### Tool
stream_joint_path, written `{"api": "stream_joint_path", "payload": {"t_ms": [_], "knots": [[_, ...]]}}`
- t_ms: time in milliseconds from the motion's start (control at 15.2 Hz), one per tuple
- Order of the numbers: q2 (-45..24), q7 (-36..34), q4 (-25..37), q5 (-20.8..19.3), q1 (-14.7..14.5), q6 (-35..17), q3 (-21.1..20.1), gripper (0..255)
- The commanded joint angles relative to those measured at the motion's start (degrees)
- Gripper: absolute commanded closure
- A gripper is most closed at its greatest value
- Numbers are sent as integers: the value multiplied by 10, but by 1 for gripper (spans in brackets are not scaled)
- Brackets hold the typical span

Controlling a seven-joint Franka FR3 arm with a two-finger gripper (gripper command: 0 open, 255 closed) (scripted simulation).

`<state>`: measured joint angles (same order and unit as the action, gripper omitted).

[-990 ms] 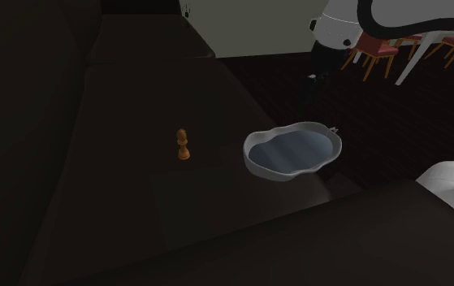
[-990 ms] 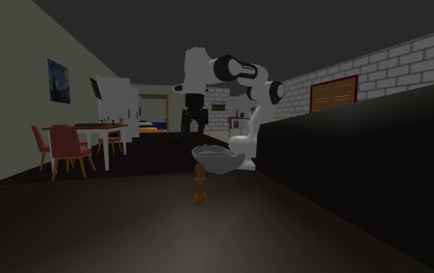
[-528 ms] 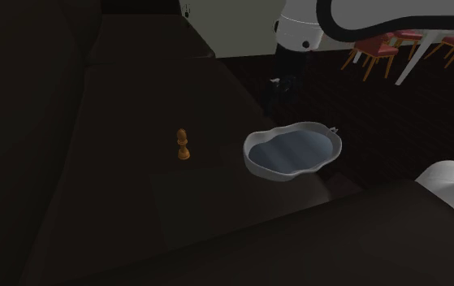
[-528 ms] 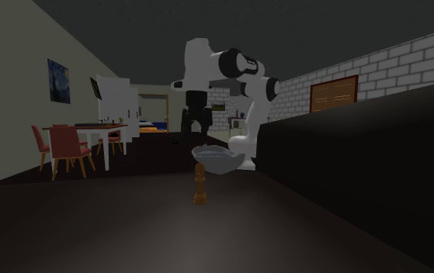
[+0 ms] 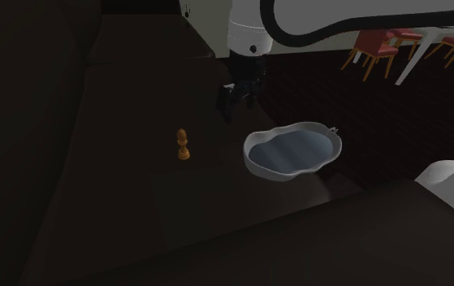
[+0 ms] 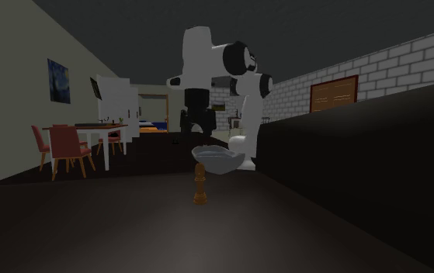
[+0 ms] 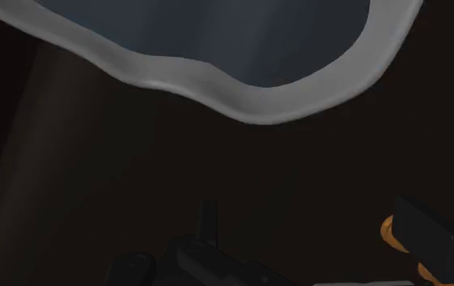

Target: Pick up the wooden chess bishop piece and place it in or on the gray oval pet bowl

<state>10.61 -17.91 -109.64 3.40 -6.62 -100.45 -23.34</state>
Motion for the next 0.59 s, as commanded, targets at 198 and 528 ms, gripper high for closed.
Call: {"api": "stream_joint_path", "payload": {"t_ms": [198,528], "knots": [[-115,-77,112,-44,-22,11,-44,0],[-243,-146,255,-106,-69,47,-68,0]]}}
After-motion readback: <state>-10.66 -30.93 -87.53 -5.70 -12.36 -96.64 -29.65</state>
